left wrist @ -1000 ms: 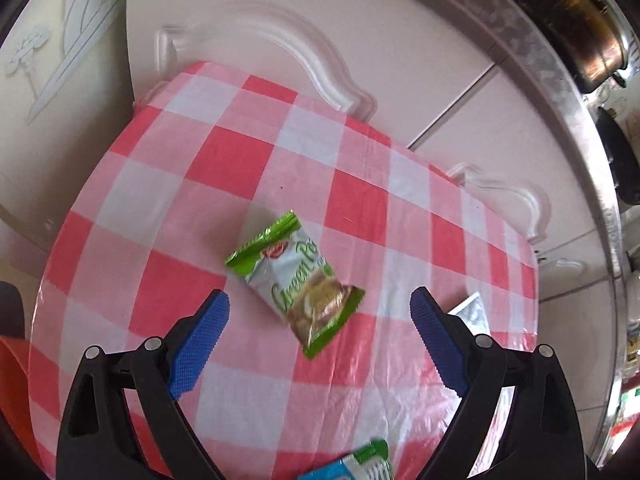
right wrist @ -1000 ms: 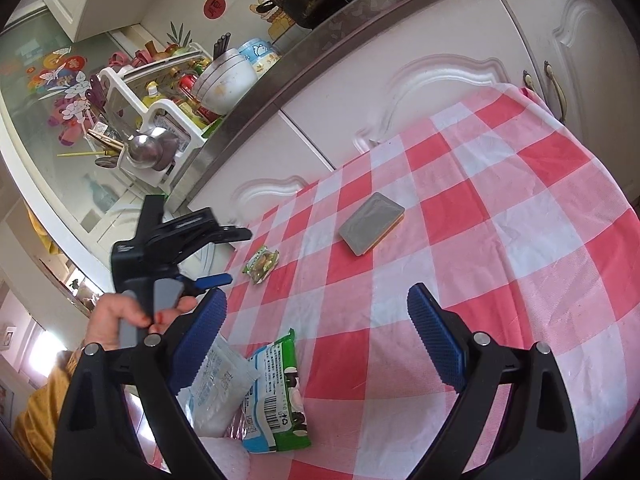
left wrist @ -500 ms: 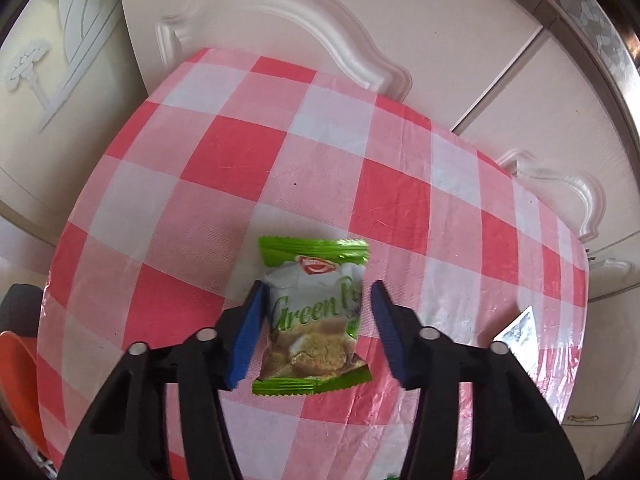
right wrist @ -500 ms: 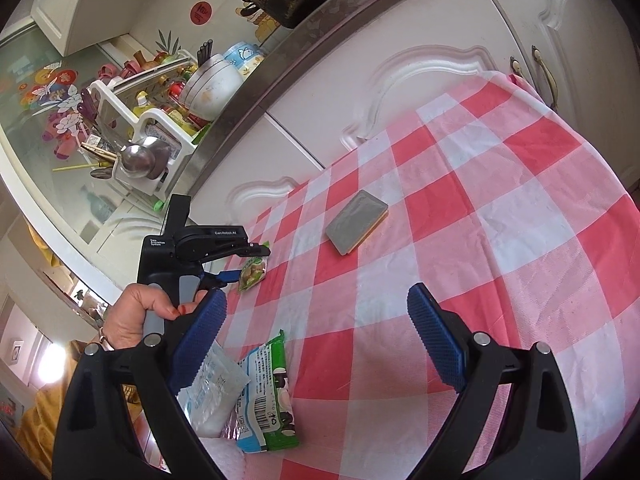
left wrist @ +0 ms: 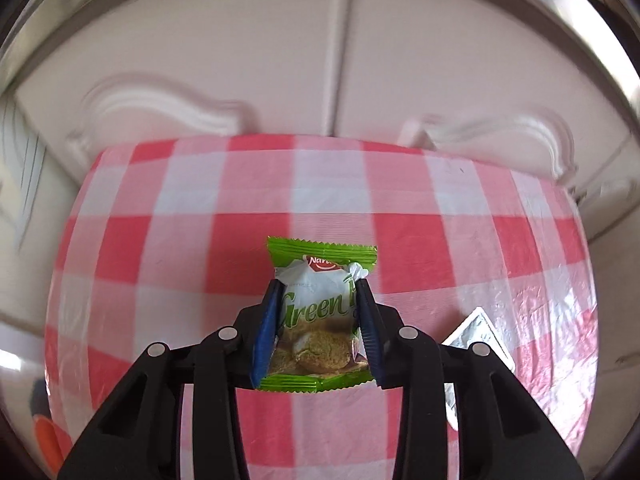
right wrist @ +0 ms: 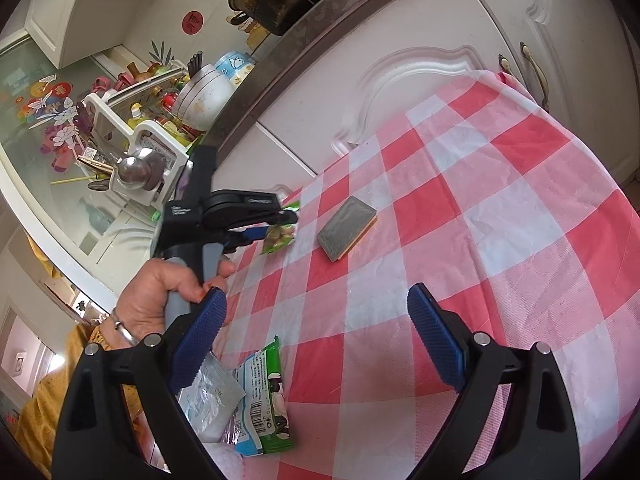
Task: Collect trash
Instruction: 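Grasp the green snack packet with the left tool and lift it, then grasp the silver foil packet with the right tool while the left tool holds the snack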
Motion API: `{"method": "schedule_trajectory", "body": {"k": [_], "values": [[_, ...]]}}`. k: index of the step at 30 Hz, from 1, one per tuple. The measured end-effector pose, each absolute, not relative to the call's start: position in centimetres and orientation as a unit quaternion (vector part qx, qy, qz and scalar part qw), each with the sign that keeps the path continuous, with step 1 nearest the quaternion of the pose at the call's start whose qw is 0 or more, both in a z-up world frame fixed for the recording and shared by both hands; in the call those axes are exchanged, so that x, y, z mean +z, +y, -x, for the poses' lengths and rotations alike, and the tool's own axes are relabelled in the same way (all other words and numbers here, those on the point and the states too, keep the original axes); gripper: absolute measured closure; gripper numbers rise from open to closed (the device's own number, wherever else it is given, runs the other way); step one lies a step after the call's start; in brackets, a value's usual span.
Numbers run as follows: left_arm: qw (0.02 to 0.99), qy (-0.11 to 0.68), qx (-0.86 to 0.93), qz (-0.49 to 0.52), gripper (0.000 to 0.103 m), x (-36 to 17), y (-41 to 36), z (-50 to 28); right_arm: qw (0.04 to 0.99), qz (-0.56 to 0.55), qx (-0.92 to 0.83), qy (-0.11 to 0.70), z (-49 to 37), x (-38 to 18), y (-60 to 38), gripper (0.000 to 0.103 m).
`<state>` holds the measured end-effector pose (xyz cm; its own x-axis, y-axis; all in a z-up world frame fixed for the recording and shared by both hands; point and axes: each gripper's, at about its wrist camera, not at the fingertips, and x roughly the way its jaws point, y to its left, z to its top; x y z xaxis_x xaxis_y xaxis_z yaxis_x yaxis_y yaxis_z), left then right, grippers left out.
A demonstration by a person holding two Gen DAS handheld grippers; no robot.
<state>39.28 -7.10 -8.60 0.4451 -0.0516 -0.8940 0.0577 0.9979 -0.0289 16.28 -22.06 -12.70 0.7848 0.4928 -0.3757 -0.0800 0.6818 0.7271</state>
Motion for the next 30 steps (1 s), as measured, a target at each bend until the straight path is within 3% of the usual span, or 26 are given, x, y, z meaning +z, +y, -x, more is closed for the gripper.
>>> {"method": "schedule_trajectory", "body": {"k": [15, 26, 30], "values": [[0.805, 0.549, -0.202, -0.093, 0.064, -8.8, -15.9, -33.3, 0.893, -0.344, 0.101, 0.273, -15.6, -12.4, -25.1, 0.011], [0.783, 0.566, -0.255, -0.030, 0.063, -8.5, -15.6, -27.7, 0.895, -0.313, 0.046, 0.314, -15.8, -13.3, -27.7, 0.011], [0.808, 0.546, -0.221, -0.004, 0.063, -8.4, -13.9, -28.2, 0.900, -0.271, 0.041, 0.340, -16.3, -13.5, -26.5, 0.026]]}}
